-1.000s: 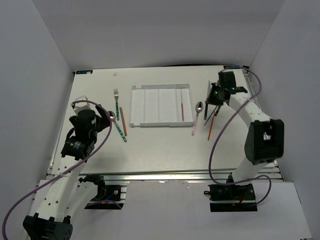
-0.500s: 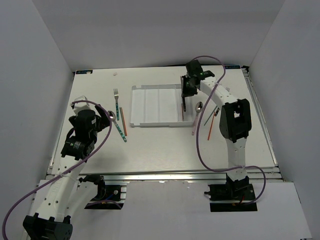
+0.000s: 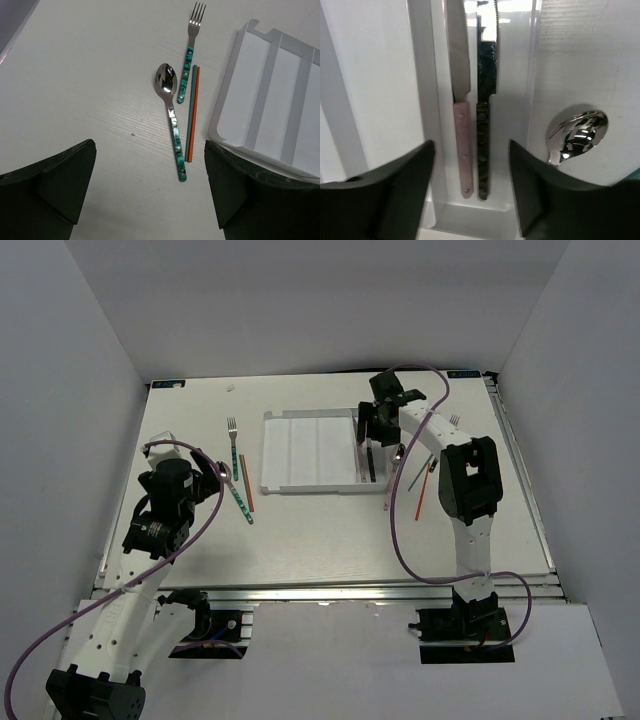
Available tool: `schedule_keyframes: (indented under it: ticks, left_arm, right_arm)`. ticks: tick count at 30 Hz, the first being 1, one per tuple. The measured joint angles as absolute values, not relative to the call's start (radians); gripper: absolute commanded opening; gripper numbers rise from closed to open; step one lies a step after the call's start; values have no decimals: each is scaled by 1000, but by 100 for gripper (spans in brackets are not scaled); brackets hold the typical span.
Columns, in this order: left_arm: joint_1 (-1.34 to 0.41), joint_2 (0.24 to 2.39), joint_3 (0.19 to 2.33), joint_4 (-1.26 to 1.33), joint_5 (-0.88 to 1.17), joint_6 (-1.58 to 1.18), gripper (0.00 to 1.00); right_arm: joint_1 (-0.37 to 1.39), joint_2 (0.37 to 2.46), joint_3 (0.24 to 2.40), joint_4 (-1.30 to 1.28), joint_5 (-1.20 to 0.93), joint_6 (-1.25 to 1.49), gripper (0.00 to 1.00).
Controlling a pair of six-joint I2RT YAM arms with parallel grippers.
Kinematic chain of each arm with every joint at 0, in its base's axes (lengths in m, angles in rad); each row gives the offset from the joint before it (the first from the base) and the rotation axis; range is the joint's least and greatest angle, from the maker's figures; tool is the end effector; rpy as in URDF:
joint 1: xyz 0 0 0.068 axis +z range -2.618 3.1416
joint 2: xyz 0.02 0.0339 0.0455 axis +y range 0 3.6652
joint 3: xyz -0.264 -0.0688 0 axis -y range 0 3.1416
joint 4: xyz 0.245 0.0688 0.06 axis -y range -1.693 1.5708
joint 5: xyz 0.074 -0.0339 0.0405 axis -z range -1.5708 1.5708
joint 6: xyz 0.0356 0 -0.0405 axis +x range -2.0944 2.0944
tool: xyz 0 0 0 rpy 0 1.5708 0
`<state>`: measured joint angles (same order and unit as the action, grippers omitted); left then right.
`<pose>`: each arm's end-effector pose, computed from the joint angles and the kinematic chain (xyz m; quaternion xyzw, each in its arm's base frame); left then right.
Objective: Sort the eating utensils into containers
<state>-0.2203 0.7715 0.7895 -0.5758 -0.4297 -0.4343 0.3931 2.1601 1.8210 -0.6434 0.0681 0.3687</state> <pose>0.1641 -0.0216 0.3057 -0.1941 0.8384 0.0242 0.5087 0.4429 0.1811 0.2170 -0.0018 0.9565 0.0775 0.2811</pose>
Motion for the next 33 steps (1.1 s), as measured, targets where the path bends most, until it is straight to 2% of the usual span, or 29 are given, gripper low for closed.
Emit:
schedule_keyframes:
  ticks: [3, 4, 5, 17, 19, 22, 25, 26, 28, 33]
  left_arm:
    - [-220, 772, 789, -576, -430, -434, 98]
    - [-220, 772, 789, -576, -430, -434, 98]
    - [-220, 772, 789, -576, -430, -434, 98]
    - [-220, 772, 789, -576, -430, -434, 98]
    - [-220, 772, 789, -576, -430, -434, 98]
    - [-220, 771, 789, -576, -430, -434, 98]
    - [-220, 771, 789, -576, -430, -434, 98]
    - [-220, 771, 789, -576, -430, -434, 98]
    - [-220, 771, 789, -576, -430, -434, 98]
    - [-222, 771, 789, -576, -430, -434, 98]
  right_arm:
    - [393, 2160, 1825, -646, 75, 360, 79]
    - [393, 2160, 1827, -646, 77, 359, 88]
    - [393, 2159, 1829, -646, 82, 361, 89]
    - [383, 1915, 1699, -630, 276, 424, 89]
    - [377, 1898, 1681, -632, 308, 441, 86]
    - [361, 1891, 1631, -638, 329, 469, 74]
    - [327, 1891, 1571, -659, 336, 502, 67]
    - [315, 1891, 1550, -661, 346, 511, 58]
    - [296, 1891, 1512, -661, 365, 521, 47]
    - [278, 1891, 1452, -662, 402, 540, 43]
